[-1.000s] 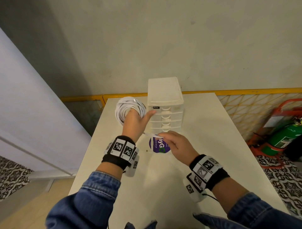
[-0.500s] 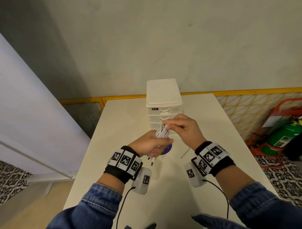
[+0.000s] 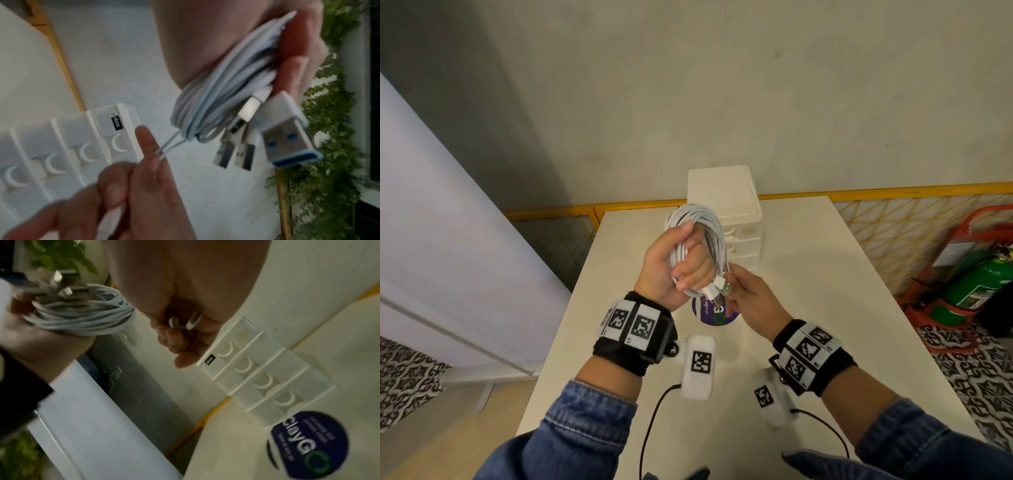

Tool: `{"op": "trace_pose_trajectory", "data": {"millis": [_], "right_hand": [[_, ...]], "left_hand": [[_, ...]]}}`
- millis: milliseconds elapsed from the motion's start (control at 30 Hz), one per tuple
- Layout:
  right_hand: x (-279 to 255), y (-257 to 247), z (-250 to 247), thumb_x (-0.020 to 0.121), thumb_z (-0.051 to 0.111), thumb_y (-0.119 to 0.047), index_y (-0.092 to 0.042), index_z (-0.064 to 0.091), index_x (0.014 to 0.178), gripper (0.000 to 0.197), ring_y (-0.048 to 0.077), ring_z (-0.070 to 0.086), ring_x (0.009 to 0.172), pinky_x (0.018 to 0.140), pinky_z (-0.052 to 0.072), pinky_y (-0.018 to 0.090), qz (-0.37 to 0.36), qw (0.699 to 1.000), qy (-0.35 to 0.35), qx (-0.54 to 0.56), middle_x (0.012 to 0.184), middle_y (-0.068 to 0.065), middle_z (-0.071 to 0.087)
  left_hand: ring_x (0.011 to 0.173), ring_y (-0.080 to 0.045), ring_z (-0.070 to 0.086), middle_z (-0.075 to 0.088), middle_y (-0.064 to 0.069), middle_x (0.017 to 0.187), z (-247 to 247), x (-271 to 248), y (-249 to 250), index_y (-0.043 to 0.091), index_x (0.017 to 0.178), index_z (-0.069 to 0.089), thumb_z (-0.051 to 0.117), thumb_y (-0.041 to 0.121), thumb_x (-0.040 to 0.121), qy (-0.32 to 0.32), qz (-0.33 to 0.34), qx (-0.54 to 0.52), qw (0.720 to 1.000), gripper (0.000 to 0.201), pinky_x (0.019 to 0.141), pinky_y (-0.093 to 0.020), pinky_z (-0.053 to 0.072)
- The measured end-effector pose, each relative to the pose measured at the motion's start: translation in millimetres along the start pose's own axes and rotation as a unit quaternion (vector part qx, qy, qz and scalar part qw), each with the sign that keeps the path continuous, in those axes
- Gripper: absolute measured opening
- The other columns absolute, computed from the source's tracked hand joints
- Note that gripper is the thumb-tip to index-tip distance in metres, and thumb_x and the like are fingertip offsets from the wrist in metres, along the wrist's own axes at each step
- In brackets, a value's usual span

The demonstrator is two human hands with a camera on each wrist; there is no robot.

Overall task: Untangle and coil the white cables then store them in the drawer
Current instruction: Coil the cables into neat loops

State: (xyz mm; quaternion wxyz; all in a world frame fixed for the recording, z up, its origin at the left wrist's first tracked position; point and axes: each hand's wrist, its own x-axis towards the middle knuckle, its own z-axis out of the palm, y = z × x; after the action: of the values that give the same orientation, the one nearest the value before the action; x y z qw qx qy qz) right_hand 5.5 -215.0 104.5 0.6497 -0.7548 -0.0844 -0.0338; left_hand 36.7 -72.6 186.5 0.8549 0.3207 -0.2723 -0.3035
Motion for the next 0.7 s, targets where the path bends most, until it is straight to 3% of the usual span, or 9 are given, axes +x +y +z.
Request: {"op": "trace_pose_trajectory", "data": {"millis": [100,167,233,333,467,533,600,700], "right_hand": [[-2.3,-18.9,13.2,0.101,0.026,-0.017,-0.011,0.049,0.084,0.029,0.009,0.029,0.040,0.048,0.032,0.023,0.098,0.976,-0.035,0.193,0.049,-0.010,0.038],[-2.6,-24.9,16.8,0.101,0.020,-0.032,-0.013,0.047,0.081,0.039,0.009,0.023,0.040,0.048,0.030,0.025,0.142,0.941,-0.045,0.303,0.049,-0.007,0.036],[-1.5,-26.4,16.7,0.098,0.019,-0.044,-0.015,0.048,0.083,0.044,0.009,0.021,0.041,0.048,0.025,0.025,0.136,0.924,-0.038,0.354,0.051,-0.006,0.034],[1.3,-30.2,10.4,0.093,0.020,-0.058,-0.019,0.055,0.083,0.054,0.011,0.016,0.045,0.053,0.013,0.031,0.126,0.934,-0.011,0.334,0.054,-0.004,0.029],[10.2,-27.1,1.6,0.073,0.039,-0.078,-0.016,0.053,0.094,0.067,0.012,0.023,0.047,0.050,0.015,0.032,0.099,0.966,0.018,0.238,0.058,0.002,0.028],[10.4,-23.0,0.9,0.067,0.047,-0.080,-0.011,0.056,0.105,0.079,0.013,0.031,0.053,0.049,0.023,0.028,0.092,0.971,0.026,0.220,0.062,0.003,0.038],[10.3,-19.9,-1.1,0.068,0.054,-0.075,-0.007,0.054,0.115,0.083,0.018,0.040,0.062,0.050,0.031,0.023,0.095,0.968,0.051,0.227,0.077,0.009,0.049],[11.3,-19.4,-5.4,0.067,0.062,-0.069,-0.005,0.053,0.118,0.083,0.012,0.056,0.071,0.053,0.042,0.020,0.105,0.962,0.099,0.230,0.096,0.011,0.061]], "left_hand": [[0.022,-0.010,0.032,0.034,0.006,0.028,-5.9,2.8,-5.3,0.016,0.056,0.050,0.067,0.025,0.076,0.051,0.044,-0.017,0.998,0.028,0.035,-0.020,0.023],[0.025,-0.007,0.039,0.041,0.007,0.030,-9.8,4.1,-7.7,0.017,0.054,0.049,0.067,0.025,0.075,0.081,0.068,-0.028,0.994,0.029,0.037,-0.021,0.028],[0.031,-0.009,0.042,0.044,0.006,0.034,-10.1,4.8,-11.1,0.018,0.054,0.049,0.064,0.025,0.077,0.101,0.085,-0.024,0.991,0.029,0.041,-0.022,0.036],[0.050,-0.012,0.051,0.049,0.003,0.050,-7.9,6.6,-16.4,0.019,0.054,0.050,0.053,0.024,0.085,0.159,0.067,0.013,0.985,0.032,0.057,-0.024,0.047],[0.071,-0.015,0.060,0.059,-0.001,0.068,-16.2,3.3,-25.2,0.017,0.064,0.059,0.049,0.028,0.090,0.247,0.042,0.144,0.957,0.030,0.077,-0.031,0.050],[0.077,-0.016,0.065,0.066,-0.004,0.077,-17.8,0.4,-31.0,0.011,0.079,0.063,0.051,0.028,0.091,0.262,0.024,0.228,0.937,0.024,0.077,-0.029,0.052],[0.081,-0.016,0.069,0.071,-0.004,0.084,-18.5,-1.4,-36.3,0.008,0.092,0.064,0.051,0.022,0.094,0.259,0.017,0.266,0.929,0.019,0.073,-0.025,0.054],[0.083,-0.014,0.069,0.073,0.000,0.086,-19.3,-3.2,-41.9,0.014,0.095,0.067,0.053,0.012,0.093,0.242,0.019,0.267,0.933,0.014,0.073,-0.022,0.053]]}}
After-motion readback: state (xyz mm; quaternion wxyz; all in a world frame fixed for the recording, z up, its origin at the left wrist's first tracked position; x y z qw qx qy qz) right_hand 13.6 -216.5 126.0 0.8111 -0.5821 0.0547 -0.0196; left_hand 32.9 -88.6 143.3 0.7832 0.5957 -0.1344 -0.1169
